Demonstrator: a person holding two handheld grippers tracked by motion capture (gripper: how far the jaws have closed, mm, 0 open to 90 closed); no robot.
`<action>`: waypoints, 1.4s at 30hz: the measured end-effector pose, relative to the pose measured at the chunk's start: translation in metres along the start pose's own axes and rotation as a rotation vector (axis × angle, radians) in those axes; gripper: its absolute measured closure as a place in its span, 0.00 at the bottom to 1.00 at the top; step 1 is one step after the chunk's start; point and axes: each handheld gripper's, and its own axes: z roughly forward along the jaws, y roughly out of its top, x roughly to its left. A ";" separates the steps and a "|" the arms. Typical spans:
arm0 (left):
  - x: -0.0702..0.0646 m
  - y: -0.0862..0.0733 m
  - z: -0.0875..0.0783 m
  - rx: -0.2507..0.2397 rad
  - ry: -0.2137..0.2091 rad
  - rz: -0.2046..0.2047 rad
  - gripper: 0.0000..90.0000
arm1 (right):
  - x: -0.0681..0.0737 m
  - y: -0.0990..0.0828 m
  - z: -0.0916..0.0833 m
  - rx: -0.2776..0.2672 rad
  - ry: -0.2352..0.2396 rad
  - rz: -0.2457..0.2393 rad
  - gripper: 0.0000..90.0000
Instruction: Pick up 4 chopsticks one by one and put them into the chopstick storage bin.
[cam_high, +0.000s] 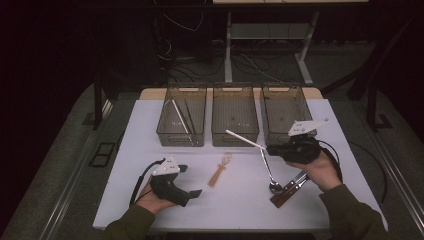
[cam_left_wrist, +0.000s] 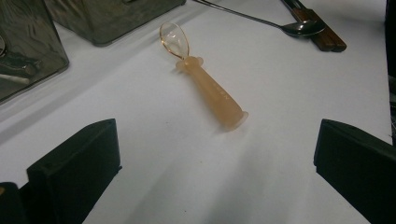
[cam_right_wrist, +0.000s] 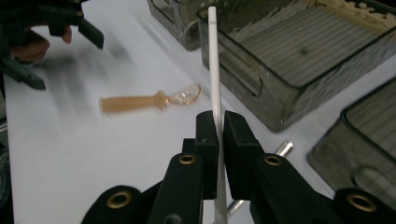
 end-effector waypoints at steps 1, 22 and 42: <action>0.000 0.000 0.000 -0.001 0.000 -0.001 0.00 | 0.001 0.004 0.003 -0.002 -0.001 0.002 0.94; -0.001 0.001 0.000 -0.011 -0.012 0.001 0.00 | 0.002 0.099 0.078 -0.007 -0.055 0.039 0.94; -0.002 0.002 0.000 -0.018 -0.025 -0.002 0.00 | 0.002 0.165 0.169 0.044 -0.134 0.064 0.94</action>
